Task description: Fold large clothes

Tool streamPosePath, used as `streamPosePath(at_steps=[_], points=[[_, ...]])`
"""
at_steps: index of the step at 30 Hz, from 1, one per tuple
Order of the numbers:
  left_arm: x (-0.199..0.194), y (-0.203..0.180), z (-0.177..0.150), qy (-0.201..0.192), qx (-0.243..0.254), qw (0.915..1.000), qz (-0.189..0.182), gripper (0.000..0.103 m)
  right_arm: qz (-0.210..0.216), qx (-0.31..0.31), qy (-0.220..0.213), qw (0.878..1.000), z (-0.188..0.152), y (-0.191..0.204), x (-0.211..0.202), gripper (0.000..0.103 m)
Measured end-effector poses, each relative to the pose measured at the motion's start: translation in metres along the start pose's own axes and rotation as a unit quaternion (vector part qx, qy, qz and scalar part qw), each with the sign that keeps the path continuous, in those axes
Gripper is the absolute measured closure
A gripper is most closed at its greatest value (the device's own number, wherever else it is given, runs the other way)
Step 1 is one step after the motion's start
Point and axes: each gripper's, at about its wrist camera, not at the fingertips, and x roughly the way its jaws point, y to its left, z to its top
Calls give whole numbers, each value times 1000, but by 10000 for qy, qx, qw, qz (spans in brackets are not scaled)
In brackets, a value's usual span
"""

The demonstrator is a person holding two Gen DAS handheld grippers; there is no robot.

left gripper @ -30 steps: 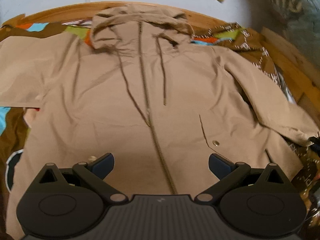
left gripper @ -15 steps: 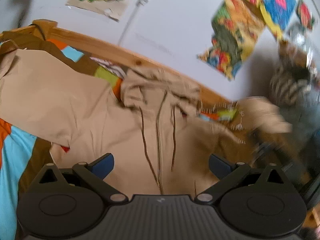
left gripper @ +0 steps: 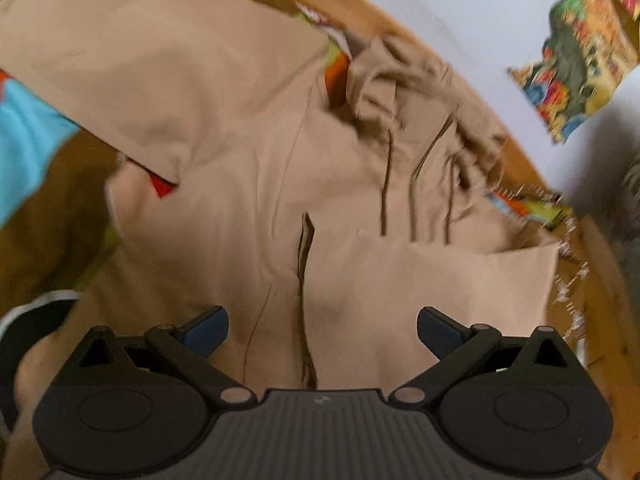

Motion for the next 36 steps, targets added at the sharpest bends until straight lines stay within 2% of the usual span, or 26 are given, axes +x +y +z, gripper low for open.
streamPosePath(at_steps=[2, 4, 6, 7, 8, 9, 10, 11, 14, 16, 18, 19, 21, 22, 24, 26, 28, 30, 31, 32, 33, 34, 35, 36], points=[[16, -9, -2, 15, 262, 9996, 107, 6, -245, 344, 162, 9990, -13, -17, -8, 26], [33, -21, 0, 112, 515, 9981, 326, 16, -398, 754, 318, 9959, -26, -33, -12, 26], [44, -31, 0, 219, 707, 9960, 510, 36, -549, 1090, 400, 9917, -36, -47, -12, 26], [48, -36, 0, 227, 808, 9940, 707, 42, -626, 1193, 416, 9900, -42, -50, -13, 26], [50, -41, -1, 186, 901, 9917, 898, 58, -696, 1271, 427, 9885, -45, -54, -14, 26], [52, -45, 0, 132, 997, 9895, 1035, 86, -754, 1344, 430, 9871, -48, -56, -15, 26], [54, -47, 1, 138, 1027, 9870, 1228, 94, -800, 1399, 432, 9860, -47, -58, -11, 26], [53, -47, 2, 151, 993, 9870, 1251, 103, -861, 1445, 425, 9848, -48, -61, -11, 26], [36, -48, 2, -160, 954, 9905, 974, 103, -1135, 1398, 314, 9831, -46, -68, -8, 26], [12, -52, 1, -528, 1015, 9902, 797, 103, -1339, 1325, 222, 9819, -43, -76, -9, 26], [-21, -50, 1, -1010, 819, 9896, 621, 103, -1529, 1307, 166, 9794, -41, -87, -10, 25], [-41, -47, -1, -1302, 711, 9872, 584, 103, -1591, 1346, 144, 9779, -40, -93, -11, 25], [-69, -34, -4, -1640, 677, 9806, 832, 103, -1613, 1466, 112, 9759, -39, -106, -12, 23], [-74, -25, -6, -1602, 688, 9797, 986, 103, -1587, 1548, 106, 9751, -38, -113, -10, 23], [-72, -3, -14, -1273, 620, 9813, 1301, 103, -1448, 1749, 93, 9738, -32, -128, 1, 23], [-70, 10, -24, -1041, 536, 9838, 1355, 103, -1401, 1970, 44, 9703, -22, -147, 16, 23], [-70, 14, -34, -1007, 526, 9845, 1335, 103, -1321, 2365, 19, 9626, -11, -169, 34, 23], [-70, 11, -38, -1020, 553, 9842, 1340, 103, -1246, 2927, 86, 9480, -3, -195, 57, 25], [-70, 8, -38, -1018, 573, 9841, 1337, 103, -1175, 3170, 163, 9410, -1, -207, 69, 28], [-66, 4, -36, -1027, 603, 9839, 1329, 103, -1129, 3374, 270, 9342, 0, -218, 81, 56], [-66, 2, -36, -1048, 653, 9835, 1320, 103, -1077, 3536, 386, 9284, 1, -227, 90, 90], [-68, -2, -35, -1069, 729, 9830, 1306, 103, -1054, 3659, 442, 9236, 2, -232, 93, 90], [-68, -5, -36, -1075, 785, 9827, 1287, 103, -1204, 3695, 353, 9207, 2, -234, 90, 93], [-62, -8, -34, -1038, 828, 9823, 1319, 103, -1365, 3553, 274, 9243, 3, -232, 88, 94]])
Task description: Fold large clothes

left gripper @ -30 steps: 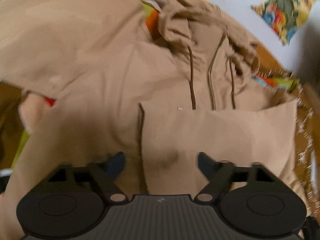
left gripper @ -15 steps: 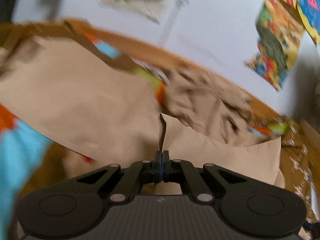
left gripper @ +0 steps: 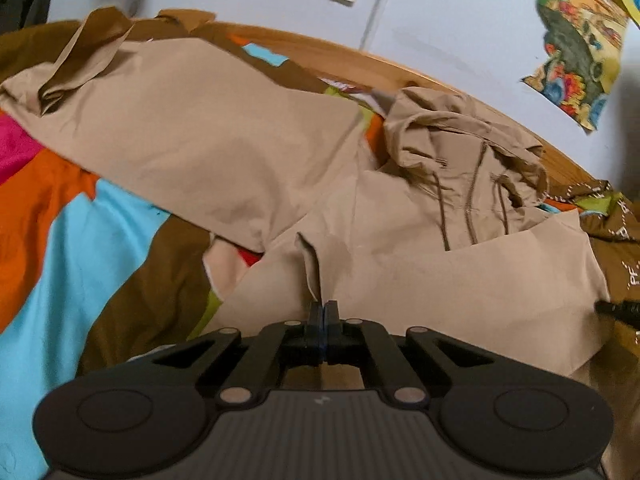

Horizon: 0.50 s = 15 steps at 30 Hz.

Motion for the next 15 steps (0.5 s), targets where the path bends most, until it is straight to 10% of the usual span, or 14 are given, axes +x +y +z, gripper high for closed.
streamPosePath(at_steps=[8, 10, 12, 15], points=[[34, -19, -16, 742, 412, 9959, 314, 103, -598, -556, -28, 9967, -25, 8, 7, 74], [19, -7, -6, 699, 182, 9973, 117, 90, -523, -661, -149, 9963, -31, 12, -11, 51], [-6, 9, 6, 404, 75, 9991, 67, 46, -358, -856, -405, 9949, -41, 20, -35, 33], [-42, 32, 25, -272, 290, 9982, 441, 31, -45, -1078, -647, 9921, -59, 35, -72, 16]])
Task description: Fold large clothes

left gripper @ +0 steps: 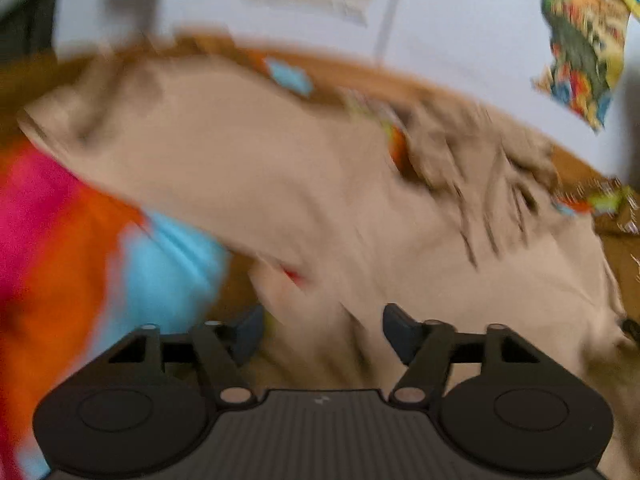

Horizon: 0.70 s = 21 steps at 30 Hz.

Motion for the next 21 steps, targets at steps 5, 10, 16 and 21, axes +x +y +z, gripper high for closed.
streamPosePath(at_steps=[5, 10, 16, 21], points=[[-13, 51, 46, -804, 1051, 9722, 1933, 16, 627, 230, 12, 9978, -23, 28, -47, 7], [28, 90, 87, -683, 1448, 9499, 2683, 18, 1069, 257, 216, 9937, -36, 57, -63, 6], [67, 108, 102, -64, 1670, 9518, 2571, 70, 1270, 164, 341, 9912, -39, 73, -65, 5], [41, 100, 112, -454, 1404, 9650, 2170, 89, 1592, 137, 271, 9868, -29, 77, -61, 8]])
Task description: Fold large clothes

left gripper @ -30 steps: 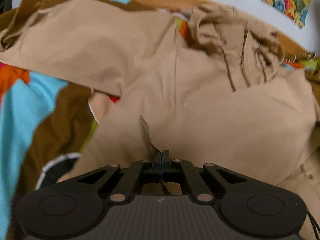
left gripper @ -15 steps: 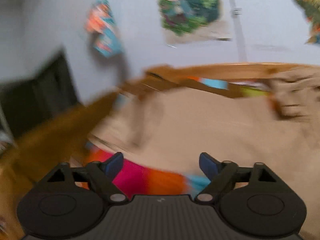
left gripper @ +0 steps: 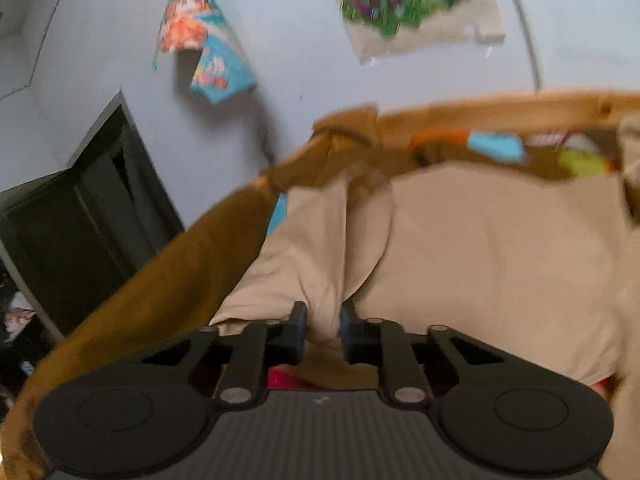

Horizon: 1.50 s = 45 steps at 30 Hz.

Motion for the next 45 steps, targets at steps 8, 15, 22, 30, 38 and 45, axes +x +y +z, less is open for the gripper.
streamPosePath(at_steps=[8, 15, 22, 30, 38, 45], points=[[-126, -33, 37, -754, 246, 9813, -1755, 93, 2070, 1592, -133, 9652, 63, -6, 17, 10], [-202, -102, 20, -657, 632, 9468, -3085, 93, 3599, 3104, -162, 8797, 109, -11, 33, 1], [-222, -157, -19, -345, 538, 9238, -3774, 93, 3299, 4258, 336, 8418, 87, -41, 49, 1], [-233, -188, -65, -255, 929, 9181, -3844, 93, 2454, 4450, 796, 8576, 63, -60, 55, 30], [-245, -197, -82, -150, 1096, 9087, -4026, 85, 2035, 4050, 991, 8858, 50, -53, 50, 100], [-243, -170, -92, -56, 859, 9024, -4222, 41, 1777, 2579, -178, 9495, 103, -59, -2, 102]])
